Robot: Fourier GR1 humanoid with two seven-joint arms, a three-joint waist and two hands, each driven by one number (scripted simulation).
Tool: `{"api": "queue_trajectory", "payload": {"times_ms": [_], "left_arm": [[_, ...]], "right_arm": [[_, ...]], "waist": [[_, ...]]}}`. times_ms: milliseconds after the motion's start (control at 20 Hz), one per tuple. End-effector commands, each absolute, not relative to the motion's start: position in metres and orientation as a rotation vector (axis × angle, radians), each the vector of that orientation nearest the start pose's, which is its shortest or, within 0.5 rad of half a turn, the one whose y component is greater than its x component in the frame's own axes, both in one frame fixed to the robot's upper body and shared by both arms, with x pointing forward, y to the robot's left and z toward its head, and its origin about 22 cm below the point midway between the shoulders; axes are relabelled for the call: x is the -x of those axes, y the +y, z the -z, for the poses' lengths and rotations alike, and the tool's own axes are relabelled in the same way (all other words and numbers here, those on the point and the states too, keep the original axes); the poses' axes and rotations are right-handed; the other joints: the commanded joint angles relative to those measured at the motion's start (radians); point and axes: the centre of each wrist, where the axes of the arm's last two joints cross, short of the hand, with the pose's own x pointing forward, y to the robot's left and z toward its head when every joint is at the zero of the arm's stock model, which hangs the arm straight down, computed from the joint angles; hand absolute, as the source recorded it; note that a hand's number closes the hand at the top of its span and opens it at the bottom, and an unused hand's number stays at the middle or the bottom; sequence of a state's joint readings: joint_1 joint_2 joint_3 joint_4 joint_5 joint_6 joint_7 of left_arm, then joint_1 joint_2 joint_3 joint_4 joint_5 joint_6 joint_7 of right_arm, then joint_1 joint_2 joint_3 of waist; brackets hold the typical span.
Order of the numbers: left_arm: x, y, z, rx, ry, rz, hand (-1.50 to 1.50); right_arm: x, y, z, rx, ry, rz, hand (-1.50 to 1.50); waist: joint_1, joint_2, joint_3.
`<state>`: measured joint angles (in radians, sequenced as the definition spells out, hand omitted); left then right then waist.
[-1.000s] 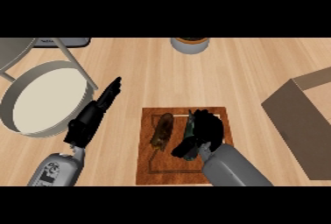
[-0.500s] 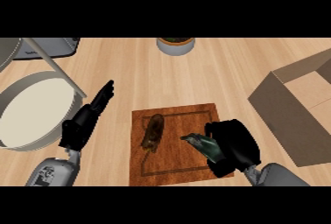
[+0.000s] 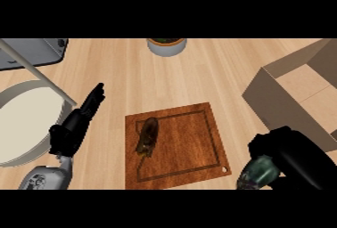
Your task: Pick the eggplant from the cutting board and place it in the cardboard box
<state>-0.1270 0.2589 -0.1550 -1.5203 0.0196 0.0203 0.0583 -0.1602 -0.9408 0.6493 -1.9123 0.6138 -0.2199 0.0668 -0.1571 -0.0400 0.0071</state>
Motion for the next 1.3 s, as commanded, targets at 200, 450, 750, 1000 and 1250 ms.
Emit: {"api": "queue_trajectory", "payload": {"times_ms": [200,450,750,1000,1250], "left_arm": [[-0.258,0.25,-0.02,-0.1,-1.537,0.294,0.0],[-0.26,0.249,-0.023,-0.102,-1.55,0.301,0.0],[-0.262,0.245,-0.032,-0.091,-1.574,0.333,0.0],[-0.266,0.241,-0.042,-0.051,-1.571,0.343,0.0],[-0.276,0.222,-0.037,-0.018,-1.595,0.407,0.0]], "right_arm": [[-0.198,-0.292,-0.15,0.682,-1.964,-1.336,1.5],[-0.203,-0.331,-0.168,0.683,-1.937,-1.229,1.5],[-0.213,-0.4,-0.203,0.767,-1.946,-1.096,1.5],[-0.201,-0.462,-0.227,0.712,-1.941,-1.021,1.5],[-0.181,-0.513,-0.256,0.71,-1.923,-0.951,1.5]], "waist": [[-0.03,0.002,0.001],[-0.029,0.012,-0.001],[0.012,0.016,-0.002],[0.038,0.018,-0.005],[0.099,0.032,-0.007]]}}
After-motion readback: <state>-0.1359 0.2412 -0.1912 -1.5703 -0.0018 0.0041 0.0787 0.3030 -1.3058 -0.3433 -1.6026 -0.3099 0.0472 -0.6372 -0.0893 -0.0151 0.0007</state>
